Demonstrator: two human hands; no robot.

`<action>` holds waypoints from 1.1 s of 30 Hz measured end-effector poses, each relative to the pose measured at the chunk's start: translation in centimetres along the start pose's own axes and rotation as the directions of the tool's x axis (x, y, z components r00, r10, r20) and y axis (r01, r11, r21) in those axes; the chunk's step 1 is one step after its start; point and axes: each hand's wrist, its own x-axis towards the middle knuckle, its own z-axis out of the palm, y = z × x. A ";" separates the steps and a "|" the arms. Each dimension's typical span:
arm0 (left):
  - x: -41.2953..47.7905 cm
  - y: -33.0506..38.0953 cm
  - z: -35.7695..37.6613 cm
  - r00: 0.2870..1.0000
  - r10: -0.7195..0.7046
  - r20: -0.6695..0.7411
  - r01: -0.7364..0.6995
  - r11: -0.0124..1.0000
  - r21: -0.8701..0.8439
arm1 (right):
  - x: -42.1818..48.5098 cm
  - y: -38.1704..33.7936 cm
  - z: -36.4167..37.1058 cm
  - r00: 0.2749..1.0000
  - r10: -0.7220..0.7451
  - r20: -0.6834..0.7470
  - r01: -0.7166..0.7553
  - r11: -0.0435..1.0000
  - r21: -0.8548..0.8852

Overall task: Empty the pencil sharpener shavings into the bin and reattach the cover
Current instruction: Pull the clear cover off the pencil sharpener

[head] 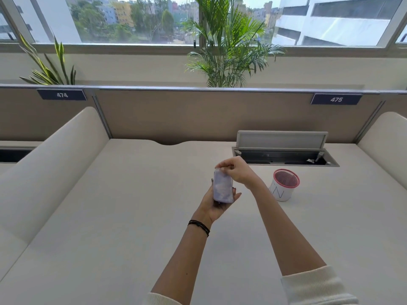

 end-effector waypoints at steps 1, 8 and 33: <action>0.1 0.0 0.0 1.000 -0.001 0.006 0.001 1.000 0.006 | 0.1 0.0 0.1 1.000 -0.006 -0.010 0.006 1.000 -0.019; 0.2 0.0 -0.2 1.000 0.001 0.029 -0.001 1.000 -0.009 | 0.4 -0.2 0.6 0.995 -0.053 -0.080 0.040 0.987 -0.153; -0.9 0.4 0.5 0.999 0.012 0.030 -0.009 0.993 -0.116 | 0.2 -0.3 0.2 0.996 0.077 -0.032 -0.069 0.973 0.220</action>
